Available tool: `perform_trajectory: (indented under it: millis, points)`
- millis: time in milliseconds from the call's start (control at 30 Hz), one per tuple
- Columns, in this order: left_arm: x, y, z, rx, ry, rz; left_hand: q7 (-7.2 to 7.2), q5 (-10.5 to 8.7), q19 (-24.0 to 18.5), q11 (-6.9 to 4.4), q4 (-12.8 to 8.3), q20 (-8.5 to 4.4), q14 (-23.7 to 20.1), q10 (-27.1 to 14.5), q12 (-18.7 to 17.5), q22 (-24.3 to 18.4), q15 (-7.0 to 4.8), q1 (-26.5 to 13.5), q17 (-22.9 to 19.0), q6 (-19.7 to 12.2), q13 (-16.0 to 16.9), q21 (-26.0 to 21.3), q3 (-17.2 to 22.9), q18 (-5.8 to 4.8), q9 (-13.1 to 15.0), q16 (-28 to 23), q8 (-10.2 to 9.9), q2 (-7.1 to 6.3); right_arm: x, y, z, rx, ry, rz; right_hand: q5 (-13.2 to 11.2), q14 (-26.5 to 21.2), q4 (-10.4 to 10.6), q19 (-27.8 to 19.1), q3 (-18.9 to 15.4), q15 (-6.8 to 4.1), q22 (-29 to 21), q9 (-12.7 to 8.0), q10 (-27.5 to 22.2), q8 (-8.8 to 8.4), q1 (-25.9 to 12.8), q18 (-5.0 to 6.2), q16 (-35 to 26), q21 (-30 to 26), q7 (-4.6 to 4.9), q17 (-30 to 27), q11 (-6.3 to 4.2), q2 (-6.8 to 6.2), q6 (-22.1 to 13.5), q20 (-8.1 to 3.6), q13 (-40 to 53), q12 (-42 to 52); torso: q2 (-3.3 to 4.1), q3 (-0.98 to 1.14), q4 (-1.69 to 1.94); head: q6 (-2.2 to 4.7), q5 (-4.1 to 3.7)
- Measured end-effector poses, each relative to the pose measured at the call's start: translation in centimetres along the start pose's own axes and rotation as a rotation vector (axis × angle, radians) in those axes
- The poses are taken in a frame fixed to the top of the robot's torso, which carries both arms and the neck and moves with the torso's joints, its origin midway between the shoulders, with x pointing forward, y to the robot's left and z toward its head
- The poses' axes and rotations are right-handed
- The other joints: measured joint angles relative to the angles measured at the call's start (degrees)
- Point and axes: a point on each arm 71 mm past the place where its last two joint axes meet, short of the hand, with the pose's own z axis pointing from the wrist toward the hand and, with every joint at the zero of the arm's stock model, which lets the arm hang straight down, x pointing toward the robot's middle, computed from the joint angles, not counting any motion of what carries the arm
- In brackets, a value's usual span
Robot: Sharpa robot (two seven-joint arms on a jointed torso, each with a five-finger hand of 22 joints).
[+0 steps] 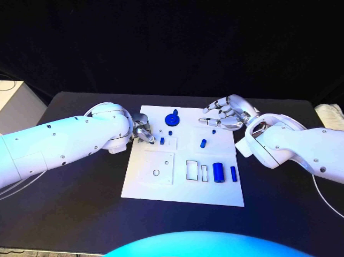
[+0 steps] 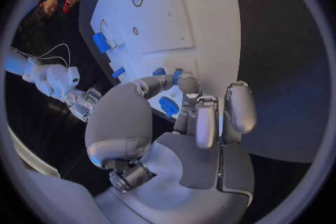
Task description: Assemble the parts on the task board
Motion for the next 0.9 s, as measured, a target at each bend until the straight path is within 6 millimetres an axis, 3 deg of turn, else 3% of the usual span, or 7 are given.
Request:
perform_trajectory:
  millis: [100,200,467,900]
  points:
    - [0.00,0.02,0.02,0.000,0.000,-0.005,-0.09,-0.04,0.0,0.00,-0.1,0.00,0.2,0.0,0.0,0.0,-0.21,-0.3,0.0,0.2,0.0,-0.1,-0.4,0.00,-0.3,0.0,0.0,-0.06,-0.01,-0.01,-0.01,0.000,0.000,0.000,0.0,0.0,0.0,0.0,0.0,0.00,0.0,0.0,0.0,0.00,0.0,0.00,0.0,0.0,0.00,0.0,0.00,0.00,0.0,0.00,0.0,0.0,-0.01,0.00,-0.01,-0.01,-0.03]
    - [0.09,0.07,0.08,-0.002,0.003,-0.008,-0.94,-0.03,0.0,-0.01,1.6,0.00,0.2,0.0,0.0,0.0,-0.22,-1.2,0.0,1.3,0.1,-0.2,-2.7,0.00,-0.6,0.0,0.0,-0.08,-0.02,-0.01,-0.01,0.000,0.000,0.000,0.0,0.0,0.0,0.0,0.0,0.00,0.0,0.0,0.0,0.00,0.0,0.00,0.0,0.0,0.00,0.0,0.00,0.00,0.0,0.00,0.0,0.0,0.00,-0.01,-0.02,-0.04,-0.04]
    - [0.13,0.24,0.17,-0.006,0.006,-0.016,-1.40,-0.02,0.1,-0.01,3.6,-0.12,0.2,0.0,0.0,-0.2,-0.21,-1.4,0.0,2.0,0.2,-0.5,-5.4,-0.01,-0.9,0.0,-0.3,-0.19,-0.03,-0.02,-0.02,0.000,0.000,0.000,0.0,0.0,0.0,0.0,0.0,0.00,0.0,0.0,0.0,0.00,0.0,0.00,0.0,0.0,0.00,0.0,0.00,0.00,0.0,0.00,0.0,0.0,-0.01,-0.02,0.01,0.03,-0.12]
    - [0.10,0.53,0.32,-0.014,0.005,-0.021,-1.10,-0.19,0.1,0.00,7.7,-0.11,0.2,0.0,0.0,-0.4,-0.21,-1.4,0.0,2.1,0.2,-0.7,-12.6,0.00,-1.4,0.0,-0.5,-0.26,-0.03,-0.03,0.00,0.001,-0.001,0.000,0.0,0.0,0.0,0.0,0.0,0.00,0.0,0.0,0.0,0.00,0.0,0.00,0.0,0.0,0.00,0.0,0.00,0.00,0.0,0.00,0.0,0.0,-0.02,-0.06,0.01,0.06,-0.17]
